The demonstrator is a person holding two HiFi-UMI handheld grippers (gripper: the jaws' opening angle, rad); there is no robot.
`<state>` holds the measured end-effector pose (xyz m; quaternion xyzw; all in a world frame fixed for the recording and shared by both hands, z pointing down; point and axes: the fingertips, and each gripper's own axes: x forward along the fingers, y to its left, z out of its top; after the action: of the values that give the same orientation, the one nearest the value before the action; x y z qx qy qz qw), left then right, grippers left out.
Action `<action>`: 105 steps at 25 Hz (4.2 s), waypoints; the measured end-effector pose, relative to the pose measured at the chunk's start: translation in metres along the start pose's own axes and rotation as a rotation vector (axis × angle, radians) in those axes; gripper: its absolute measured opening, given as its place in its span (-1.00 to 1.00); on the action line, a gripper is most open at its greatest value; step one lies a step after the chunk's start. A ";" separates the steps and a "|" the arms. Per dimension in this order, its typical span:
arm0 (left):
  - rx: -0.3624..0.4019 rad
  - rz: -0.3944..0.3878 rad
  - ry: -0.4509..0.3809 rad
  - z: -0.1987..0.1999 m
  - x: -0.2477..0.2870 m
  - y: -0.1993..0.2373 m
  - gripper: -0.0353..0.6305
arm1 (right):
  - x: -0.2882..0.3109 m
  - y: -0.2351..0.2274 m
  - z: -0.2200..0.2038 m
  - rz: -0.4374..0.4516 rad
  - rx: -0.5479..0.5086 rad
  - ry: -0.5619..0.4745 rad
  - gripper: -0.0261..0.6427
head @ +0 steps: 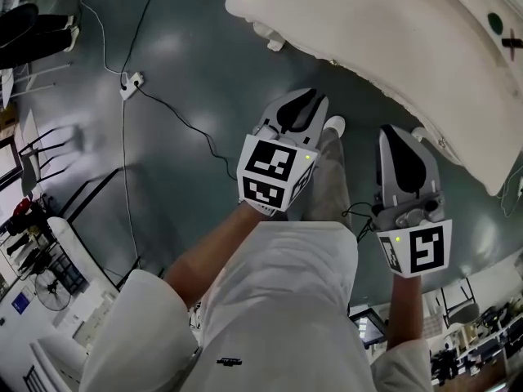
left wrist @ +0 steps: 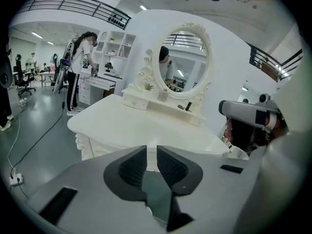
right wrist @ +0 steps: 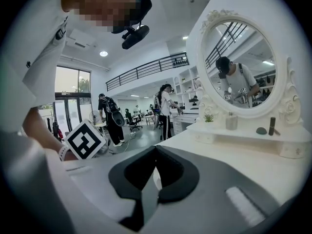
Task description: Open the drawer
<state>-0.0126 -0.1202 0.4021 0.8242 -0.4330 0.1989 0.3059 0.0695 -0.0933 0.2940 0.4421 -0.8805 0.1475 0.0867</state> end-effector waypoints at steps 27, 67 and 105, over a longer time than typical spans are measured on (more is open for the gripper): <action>0.020 0.067 0.099 -0.055 0.093 0.034 -0.59 | 0.036 -0.025 -0.046 0.060 0.034 0.052 -0.89; 0.051 0.141 0.176 -0.099 0.182 0.078 -0.44 | 0.043 -0.054 -0.075 0.027 0.108 0.085 -0.89; 0.063 0.132 0.198 -0.119 0.177 0.072 -0.51 | 0.045 -0.049 -0.075 0.034 0.105 0.091 -0.89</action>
<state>0.0167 -0.1760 0.6186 0.7794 -0.4477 0.3126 0.3072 0.0836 -0.1292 0.3863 0.4239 -0.8741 0.2148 0.1007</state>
